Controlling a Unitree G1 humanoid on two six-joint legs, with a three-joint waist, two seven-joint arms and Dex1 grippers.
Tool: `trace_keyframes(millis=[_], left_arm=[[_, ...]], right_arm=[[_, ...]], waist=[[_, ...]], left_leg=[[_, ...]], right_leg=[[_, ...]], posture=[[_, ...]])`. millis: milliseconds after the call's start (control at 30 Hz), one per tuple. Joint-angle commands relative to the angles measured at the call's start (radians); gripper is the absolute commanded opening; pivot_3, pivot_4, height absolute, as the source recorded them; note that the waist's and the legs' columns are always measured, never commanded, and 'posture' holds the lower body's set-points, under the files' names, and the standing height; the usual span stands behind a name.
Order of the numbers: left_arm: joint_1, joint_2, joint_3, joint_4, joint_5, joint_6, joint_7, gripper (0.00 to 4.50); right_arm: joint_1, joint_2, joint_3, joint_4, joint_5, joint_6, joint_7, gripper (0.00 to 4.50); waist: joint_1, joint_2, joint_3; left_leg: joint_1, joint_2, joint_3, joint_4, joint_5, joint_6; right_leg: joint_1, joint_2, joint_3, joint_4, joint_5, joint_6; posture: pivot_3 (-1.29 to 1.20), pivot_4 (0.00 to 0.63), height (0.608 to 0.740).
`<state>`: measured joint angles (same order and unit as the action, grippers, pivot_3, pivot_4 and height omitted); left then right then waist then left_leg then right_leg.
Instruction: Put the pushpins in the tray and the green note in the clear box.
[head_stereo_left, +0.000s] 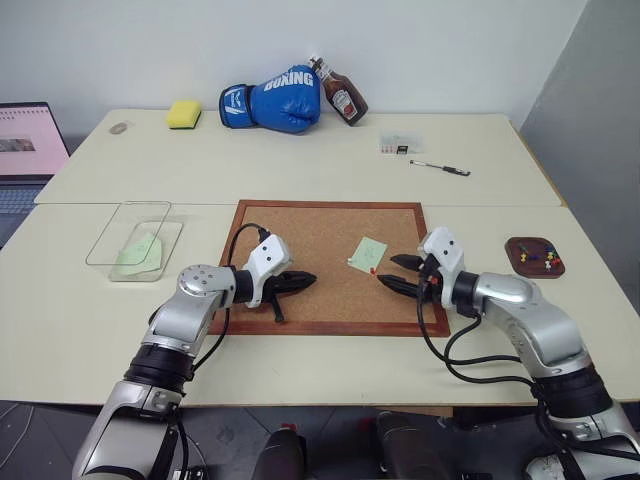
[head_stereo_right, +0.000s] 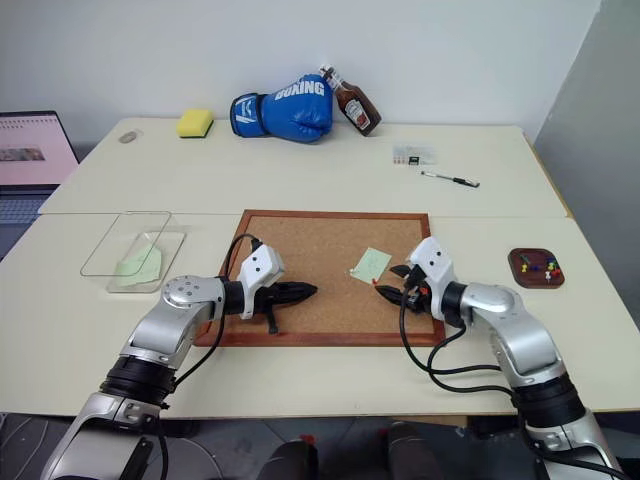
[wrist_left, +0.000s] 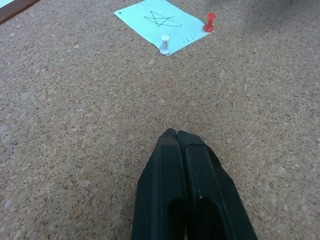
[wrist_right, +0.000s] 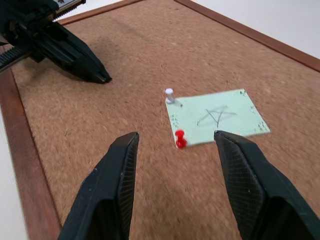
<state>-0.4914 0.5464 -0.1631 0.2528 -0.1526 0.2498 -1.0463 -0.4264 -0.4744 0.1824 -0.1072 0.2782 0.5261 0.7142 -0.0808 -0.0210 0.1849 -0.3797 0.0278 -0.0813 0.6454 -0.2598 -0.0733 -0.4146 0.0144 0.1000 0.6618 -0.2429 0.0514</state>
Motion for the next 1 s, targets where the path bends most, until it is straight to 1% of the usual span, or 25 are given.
trace_keyframes(millis=[33, 200, 400, 467, 500, 533, 567, 600, 733, 833, 1000], left_arm=[[0.01, 0.005, -0.023, 0.004, 0.018, 0.005, -0.014, 0.0], [0.019, 0.012, -0.017, -0.006, 0.017, 0.007, -0.015, 0.0], [0.024, 0.016, -0.015, -0.012, 0.017, 0.008, -0.014, 0.0], [0.027, 0.018, -0.014, -0.013, 0.016, 0.008, -0.014, 0.0], [0.027, 0.018, -0.014, -0.014, 0.016, 0.008, -0.014, 0.0], [0.029, 0.019, -0.014, -0.016, 0.016, 0.008, -0.015, 0.0], [0.03, 0.02, -0.013, -0.017, 0.016, 0.008, -0.015, 0.0], [0.03, 0.02, -0.013, -0.019, 0.015, 0.009, -0.016, 0.0], [0.028, 0.021, -0.013, -0.02, 0.015, 0.01, -0.017, 0.0], [0.027, 0.018, -0.016, -0.023, 0.016, 0.011, -0.017, 0.0], [0.028, 0.018, -0.018, -0.028, 0.015, 0.014, -0.019, 0.0]], right_arm=[[-0.046, 0.049, 0.027, 0.083, -0.047, -0.084, -0.005, 2.54], [-0.06, 0.075, 0.055, 0.161, -0.088, -0.15, 0.023, 2.54], [-0.079, 0.106, 0.066, 0.233, -0.112, -0.187, 0.041, 2.54], [-0.082, 0.114, 0.067, 0.247, -0.117, -0.195, 0.042, 2.18], [-0.083, 0.119, 0.066, 0.253, -0.119, -0.199, 0.042, 2.11], [-0.083, 0.123, 0.064, 0.256, -0.119, -0.202, 0.04, 1.91], [-0.084, 0.13, 0.06, 0.257, -0.115, -0.201, 0.038, 1.62], [-0.085, 0.136, 0.055, 0.258, -0.111, -0.199, 0.036, 1.46], [-0.088, 0.147, 0.045, 0.263, -0.113, -0.195, 0.033, 0.59], [-0.089, 0.151, 0.036, 0.265, -0.113, -0.194, 0.031, 0.03], [-0.083, 0.15, 0.014, 0.244, -0.095, -0.175, 0.032, 0.03]], waist=[[0.0, 0.0, 0.0], [0.001, 0.0, 0.0], [-0.002, 0.0, 0.0], [-0.002, 0.0, 0.0], [-0.002, 0.0, 0.0], [-0.002, 0.0, 0.0], [-0.002, 0.0, 0.0], [-0.002, 0.0, 0.0], [-0.002, 0.0, 0.0], [-0.002, 0.0, 0.0], [-0.002, 0.0, 0.0]], left_leg=[[0.0, 0.0, 0.0, 0.0, 0.0, 0.0], [-0.001, 0.0, -0.001, -0.001, 0.0, 0.0], [0.0, 0.0, -0.001, -0.001, 0.0, 0.0], [0.0, 0.0, -0.001, -0.001, 0.0, 0.0], [0.0, 0.0, -0.001, -0.001, 0.0, 0.0], [0.0, 0.0, -0.001, -0.001, 0.0, 0.0], [0.0, 0.0, -0.001, -0.001, 0.0, 0.0], [0.0, 0.0, -0.001, -0.001, 0.0, 0.0], [0.0, 0.0, -0.001, -0.001, 0.0, 0.0], [0.0, 0.0, -0.001, -0.001, 0.0, 0.0], [0.0, 0.0, -0.001, -0.001, 0.0, 0.0]], right_leg=[[0.0, 0.0, 0.0, 0.0, 0.0, 0.0], [0.0, 0.0, -0.001, 0.0, 0.0, 0.0], [-0.001, 0.0, -0.001, 0.001, 0.0, 0.0], [0.0, 0.0, -0.001, 0.001, 0.0, 0.0], [0.0, 0.0, -0.001, 0.001, 0.0, 0.0], [-0.001, 0.0, -0.001, 0.001, 0.0, 0.0], [-0.001, 0.0, -0.001, 0.001, 0.0, 0.0], [-0.001, 0.0, -0.001, 0.001, 0.0, 0.0], [-0.001, 0.0, -0.001, 0.001, 0.0, 0.0], [-0.001, 0.0, -0.001, 0.001, 0.0, 0.0], [-0.001, 0.0, -0.001, 0.001, 0.0, 0.0]], posture=[[0.0, 0.15, 0.74], [0.0, 0.15, 0.74], [0.0, 0.15, 0.74], [0.0, 0.15, 0.74], [0.0, 0.15, 0.74], [0.0, 0.15, 0.74], [0.0, 0.15, 0.74], [0.0, 0.15, 0.74], [0.0, 0.15, 0.74], [0.0, 0.15, 0.74], [0.0, 0.15, 0.74]])
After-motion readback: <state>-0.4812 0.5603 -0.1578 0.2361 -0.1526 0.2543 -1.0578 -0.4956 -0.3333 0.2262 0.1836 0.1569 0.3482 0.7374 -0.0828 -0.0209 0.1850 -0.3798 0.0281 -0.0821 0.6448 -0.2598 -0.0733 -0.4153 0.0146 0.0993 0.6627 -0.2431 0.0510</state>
